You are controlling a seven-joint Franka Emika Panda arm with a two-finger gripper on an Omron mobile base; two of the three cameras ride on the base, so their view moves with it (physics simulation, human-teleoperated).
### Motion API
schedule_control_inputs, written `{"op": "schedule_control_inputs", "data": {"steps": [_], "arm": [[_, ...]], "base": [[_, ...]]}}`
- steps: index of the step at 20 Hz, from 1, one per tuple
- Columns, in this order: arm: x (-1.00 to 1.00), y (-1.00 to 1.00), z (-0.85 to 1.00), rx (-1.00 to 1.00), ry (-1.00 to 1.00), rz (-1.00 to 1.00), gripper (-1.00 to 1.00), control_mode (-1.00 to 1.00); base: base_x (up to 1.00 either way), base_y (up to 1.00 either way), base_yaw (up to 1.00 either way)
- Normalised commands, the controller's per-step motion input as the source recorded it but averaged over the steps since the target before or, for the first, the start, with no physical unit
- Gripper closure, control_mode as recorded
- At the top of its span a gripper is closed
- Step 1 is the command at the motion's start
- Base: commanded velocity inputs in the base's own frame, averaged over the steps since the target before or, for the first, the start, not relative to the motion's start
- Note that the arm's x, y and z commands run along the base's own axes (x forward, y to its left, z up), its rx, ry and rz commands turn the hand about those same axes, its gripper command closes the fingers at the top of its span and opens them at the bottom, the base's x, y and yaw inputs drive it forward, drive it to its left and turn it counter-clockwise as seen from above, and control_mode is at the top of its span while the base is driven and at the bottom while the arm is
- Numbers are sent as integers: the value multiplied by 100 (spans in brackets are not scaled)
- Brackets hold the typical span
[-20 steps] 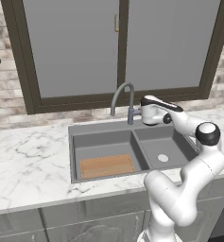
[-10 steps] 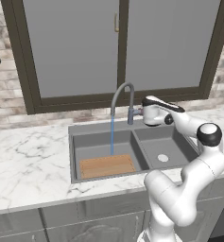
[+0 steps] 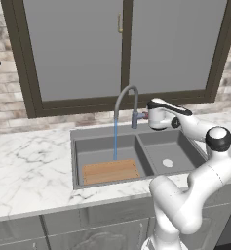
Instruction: Turn on the sink faucet with hot water and rinse the cutting board for ten seconds, then turn off the faucet. Push the cutting board to reach the water if necessary.
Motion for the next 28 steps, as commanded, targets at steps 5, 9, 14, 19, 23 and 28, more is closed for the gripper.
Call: {"op": "schedule_control_inputs", "data": {"steps": [5, 9, 14, 19, 23, 28], "arm": [[-10, -1, 48, 1, 0, 0, -100, -100], [-25, -18, 30, 1, 4, 0, -100, -100], [-29, -40, 18, 3, 26, 1, -100, -100], [-7, -35, 24, 5, 28, 4, -100, -100], [0, -24, 17, 3, 21, 6, -100, -100], [1, -3, 1, 0, 19, 14, -100, -100]], "base": [[0, 0, 0], [0, 0, 0], [0, 0, 0], [0, 0, 0], [0, 0, 0], [0, 0, 0]]}}
